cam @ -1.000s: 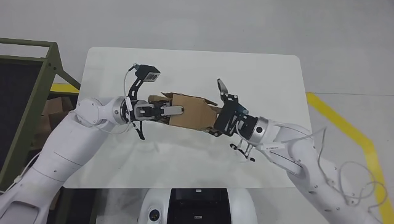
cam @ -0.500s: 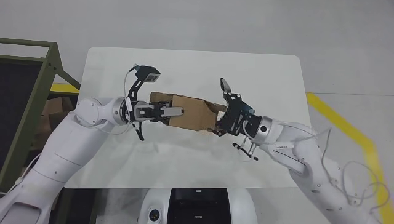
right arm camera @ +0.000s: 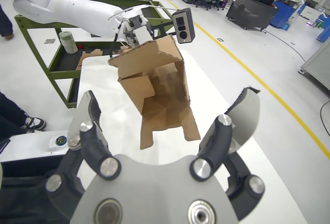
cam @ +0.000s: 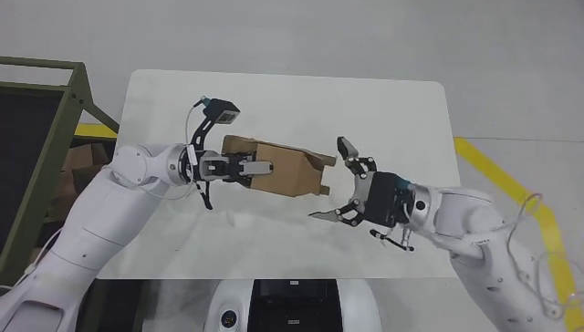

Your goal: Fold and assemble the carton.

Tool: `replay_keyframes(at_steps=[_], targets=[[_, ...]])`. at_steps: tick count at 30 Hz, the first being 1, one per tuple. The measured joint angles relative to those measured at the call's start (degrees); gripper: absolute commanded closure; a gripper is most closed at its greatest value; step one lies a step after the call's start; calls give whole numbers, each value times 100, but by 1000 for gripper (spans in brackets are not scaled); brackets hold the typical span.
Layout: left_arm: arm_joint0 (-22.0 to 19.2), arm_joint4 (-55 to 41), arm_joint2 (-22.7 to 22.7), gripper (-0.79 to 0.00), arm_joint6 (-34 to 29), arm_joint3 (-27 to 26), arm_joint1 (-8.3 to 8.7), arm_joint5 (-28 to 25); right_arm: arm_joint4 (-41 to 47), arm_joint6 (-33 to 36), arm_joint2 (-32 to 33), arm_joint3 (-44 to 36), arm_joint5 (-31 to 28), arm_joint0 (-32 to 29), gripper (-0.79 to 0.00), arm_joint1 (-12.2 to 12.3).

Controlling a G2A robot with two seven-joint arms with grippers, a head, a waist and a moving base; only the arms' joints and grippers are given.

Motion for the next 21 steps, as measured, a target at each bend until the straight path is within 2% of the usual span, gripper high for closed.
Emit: replay_keyframes(at_steps=[4,21], targets=[[-2,45,-20,0,-32,-5,-27,32,110,205,-75,54,-219,91,-785,5],[33,123,-126,0,-97,78,-129,98,110,663,-514,-38,-322,288,-785,-27]])
